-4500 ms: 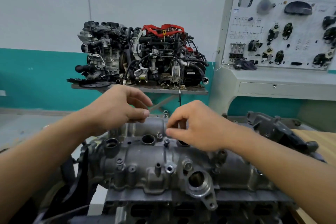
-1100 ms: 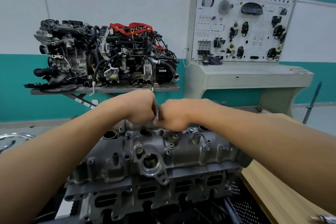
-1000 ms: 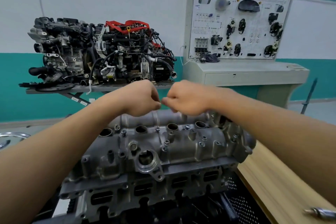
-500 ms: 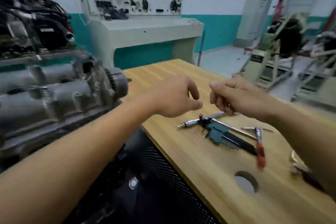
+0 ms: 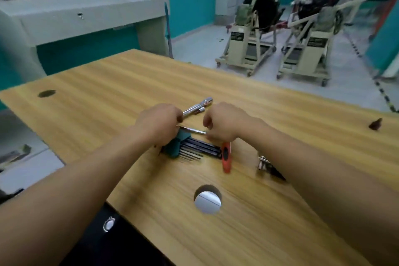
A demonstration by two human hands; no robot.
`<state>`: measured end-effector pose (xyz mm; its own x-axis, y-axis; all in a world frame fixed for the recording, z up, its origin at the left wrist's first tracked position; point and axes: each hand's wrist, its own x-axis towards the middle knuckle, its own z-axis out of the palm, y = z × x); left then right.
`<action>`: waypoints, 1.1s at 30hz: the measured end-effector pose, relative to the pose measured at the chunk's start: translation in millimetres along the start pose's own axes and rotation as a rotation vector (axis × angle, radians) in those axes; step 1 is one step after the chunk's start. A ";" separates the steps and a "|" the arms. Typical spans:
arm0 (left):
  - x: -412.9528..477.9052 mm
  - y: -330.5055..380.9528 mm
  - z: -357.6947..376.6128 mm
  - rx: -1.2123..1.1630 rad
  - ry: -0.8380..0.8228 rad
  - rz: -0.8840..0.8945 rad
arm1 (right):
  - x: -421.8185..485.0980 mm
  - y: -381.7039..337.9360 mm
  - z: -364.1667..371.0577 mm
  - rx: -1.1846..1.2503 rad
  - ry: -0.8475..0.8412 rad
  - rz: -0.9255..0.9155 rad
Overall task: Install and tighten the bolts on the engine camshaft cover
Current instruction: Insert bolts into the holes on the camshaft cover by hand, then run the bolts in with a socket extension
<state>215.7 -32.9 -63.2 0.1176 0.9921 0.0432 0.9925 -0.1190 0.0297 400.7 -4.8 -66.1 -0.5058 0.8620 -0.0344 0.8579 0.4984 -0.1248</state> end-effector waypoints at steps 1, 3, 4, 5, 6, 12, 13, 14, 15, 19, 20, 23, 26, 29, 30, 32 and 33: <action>2.4 0.2 0.4 0.002 -0.025 -0.006 | 8.1 -4.2 -0.4 -0.048 -0.034 -0.018; 5.0 -0.2 -0.6 0.023 -0.068 0.011 | 24.4 -9.9 -5.3 -0.090 -0.134 -0.088; 5.1 -0.9 -1.8 0.028 -0.080 0.033 | 30.4 -12.1 -10.0 -0.099 -0.200 -0.120; 4.4 -2.1 -3.7 0.013 -0.077 0.050 | 35.6 -12.8 -14.7 -0.094 -0.266 -0.140; 3.1 -3.3 -5.6 -0.024 -0.052 0.053 | 39.6 -11.3 -17.6 -0.072 -0.320 -0.146; -5.5 -21.1 -19.7 -0.480 0.281 -0.023 | 37.7 12.9 -32.4 0.700 -0.268 -0.007; -6.3 -22.1 -22.9 -0.522 0.284 -0.024 | 34.8 16.8 -38.3 0.854 -0.222 -0.003; -7.2 -22.2 -26.2 -0.555 0.264 -0.017 | 31.0 20.5 -44.3 1.001 -0.183 -0.005; -7.5 -21.3 -28.8 -0.581 0.227 -0.004 | 26.7 24.1 -49.9 1.133 -0.151 -0.006; -2.6 -4.0 -24.5 -0.556 0.063 0.074 | 1.7 35.1 -61.7 1.338 -0.078 0.005; -0.1 5.9 -19.9 -0.508 0.027 0.098 | -4.5 36.0 -61.5 1.326 -0.040 0.049; 14.4 42.9 -2.9 -0.243 -0.089 0.228 | -14.8 40.0 -54.1 1.294 0.115 0.275; 30.8 68.2 9.3 -0.124 -0.111 0.330 | -19.2 44.8 -44.5 1.361 0.111 0.480; 40.6 70.3 17.9 -0.156 -0.095 0.343 | -19.7 48.2 -30.5 1.206 0.086 0.573; 40.5 68.5 20.0 -0.170 -0.095 0.355 | -19.9 47.9 -25.9 1.085 0.095 0.565; 38.0 63.4 23.4 -0.227 -0.074 0.362 | -21.8 45.3 -16.2 0.836 0.111 0.508; 36.1 60.8 24.1 -0.283 -0.043 0.348 | -23.4 43.0 -11.5 0.732 0.112 0.481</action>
<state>281.2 -3.4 -84.0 0.4503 0.8910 0.0581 0.8454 -0.4464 0.2933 450.4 -2.4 -59.3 -0.0597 0.9863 -0.1540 0.6827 -0.0722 -0.7271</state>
